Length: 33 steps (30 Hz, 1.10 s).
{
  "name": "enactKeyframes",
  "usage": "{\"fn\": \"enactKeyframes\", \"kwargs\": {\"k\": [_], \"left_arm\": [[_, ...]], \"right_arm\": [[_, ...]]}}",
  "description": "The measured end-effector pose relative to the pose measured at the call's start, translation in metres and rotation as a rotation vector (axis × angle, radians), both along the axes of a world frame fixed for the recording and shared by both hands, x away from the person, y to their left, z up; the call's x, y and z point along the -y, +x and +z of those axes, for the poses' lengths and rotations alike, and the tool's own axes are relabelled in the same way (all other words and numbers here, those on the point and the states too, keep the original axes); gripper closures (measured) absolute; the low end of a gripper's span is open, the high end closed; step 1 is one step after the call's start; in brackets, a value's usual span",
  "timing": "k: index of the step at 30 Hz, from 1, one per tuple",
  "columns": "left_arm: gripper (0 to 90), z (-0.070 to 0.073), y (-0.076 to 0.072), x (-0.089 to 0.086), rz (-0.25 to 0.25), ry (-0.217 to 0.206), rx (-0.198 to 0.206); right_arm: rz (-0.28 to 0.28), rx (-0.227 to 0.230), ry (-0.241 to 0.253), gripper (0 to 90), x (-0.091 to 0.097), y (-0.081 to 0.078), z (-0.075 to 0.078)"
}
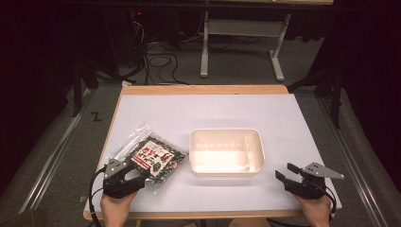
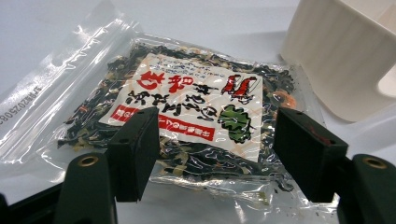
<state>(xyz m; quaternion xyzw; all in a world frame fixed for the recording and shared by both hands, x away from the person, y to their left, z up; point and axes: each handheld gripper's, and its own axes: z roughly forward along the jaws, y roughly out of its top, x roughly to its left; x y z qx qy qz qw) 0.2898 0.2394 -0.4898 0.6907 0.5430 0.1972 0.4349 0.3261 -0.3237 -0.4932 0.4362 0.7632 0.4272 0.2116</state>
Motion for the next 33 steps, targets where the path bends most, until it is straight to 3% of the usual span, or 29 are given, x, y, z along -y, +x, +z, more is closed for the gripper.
{"fn": "enactKeyframes", "kwargs": {"k": [14,18,20,26,33], "left_arm": [[30.9,-0.001,0.003,-0.001,-0.008,-0.004,-0.02],[29.2,0.002,0.005,0.0,-0.008,-0.027,-0.022],[29.4,0.003,0.006,0.002,-0.02,-0.013,-0.028],[31.8,0.009,0.007,0.004,-0.019,-0.04,-0.001],[32.4,0.022,0.013,0.004,-0.033,-0.034,0.017]], "right_arm": [[0.009,0.025,-0.046,39.0,-0.002,-0.003,-0.003],[0.013,0.029,-0.048,39.1,-0.003,-0.003,-0.002],[0.018,0.031,-0.052,39.1,-0.004,-0.004,-0.002],[0.023,0.031,-0.059,39.1,-0.004,-0.003,-0.003],[0.022,0.029,-0.06,39.9,-0.003,-0.004,-0.002]]}}
